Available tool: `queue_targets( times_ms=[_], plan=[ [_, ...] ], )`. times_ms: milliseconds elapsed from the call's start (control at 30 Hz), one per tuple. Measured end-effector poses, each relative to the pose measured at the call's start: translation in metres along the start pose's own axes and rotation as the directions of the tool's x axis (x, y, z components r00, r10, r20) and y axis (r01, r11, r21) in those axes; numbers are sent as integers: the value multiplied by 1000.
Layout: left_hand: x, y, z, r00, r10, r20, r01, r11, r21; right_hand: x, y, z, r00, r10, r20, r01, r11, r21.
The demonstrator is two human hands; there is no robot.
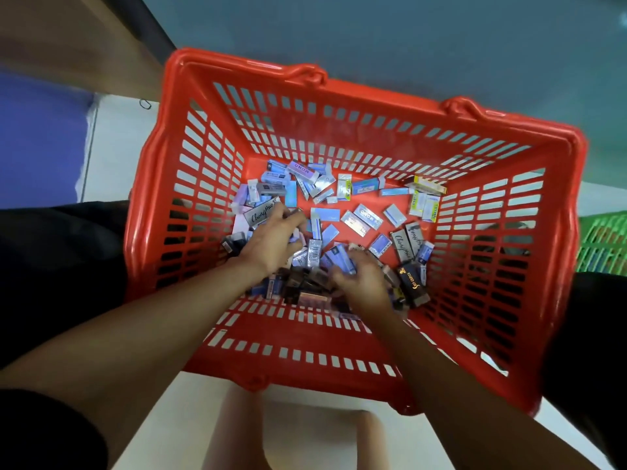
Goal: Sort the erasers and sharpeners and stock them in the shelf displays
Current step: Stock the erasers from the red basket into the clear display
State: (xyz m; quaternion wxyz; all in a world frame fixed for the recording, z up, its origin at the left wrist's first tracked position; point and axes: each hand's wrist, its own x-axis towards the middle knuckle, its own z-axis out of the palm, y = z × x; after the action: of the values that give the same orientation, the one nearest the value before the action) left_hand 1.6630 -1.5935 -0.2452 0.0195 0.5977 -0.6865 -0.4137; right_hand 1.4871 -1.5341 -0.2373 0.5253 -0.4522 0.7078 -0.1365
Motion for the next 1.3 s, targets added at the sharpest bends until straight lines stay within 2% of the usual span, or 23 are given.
queue_targets(
  times_ms=[100,167,233,367,500,600,833,1033,1133,1233,1300],
  plan=[
    [2,9,-10,987,-157,-28,144,954,-264,-3,-20,-19,997,70,29,-75,975,211],
    [0,19,-21,966,-256,29,243,868,-433,-5,-33,-30,995,98,25,-102,965,243],
    [-4,31,-34,944,-304,128,325,788,-522,-7,-46,-40,995,96,27,-99,951,294],
    [-16,52,-64,923,-282,261,381,758,-530,-17,-72,-61,997,48,53,-64,932,357],
    [-28,74,-95,912,-216,350,398,674,-622,-34,-103,-82,995,-40,91,1,919,393],
    [-39,101,-128,920,-131,371,360,660,-660,-51,-134,-104,989,-124,85,78,904,420],
    [-66,161,-202,971,35,235,135,734,-666,-96,-207,-152,939,-340,57,289,866,408],
    [-92,195,-239,966,115,233,79,725,-685,-114,-247,-170,896,-443,35,390,822,416],
    [-96,200,-244,974,122,189,56,683,-728,-114,-258,-175,883,-469,19,409,790,457],
    [-95,204,-246,983,112,147,40,648,-761,-110,-263,-178,863,-503,-38,476,788,391],
    [-93,209,-248,988,131,79,-36,699,-714,-112,-269,-180,827,-560,-47,549,787,283]
  ],
)
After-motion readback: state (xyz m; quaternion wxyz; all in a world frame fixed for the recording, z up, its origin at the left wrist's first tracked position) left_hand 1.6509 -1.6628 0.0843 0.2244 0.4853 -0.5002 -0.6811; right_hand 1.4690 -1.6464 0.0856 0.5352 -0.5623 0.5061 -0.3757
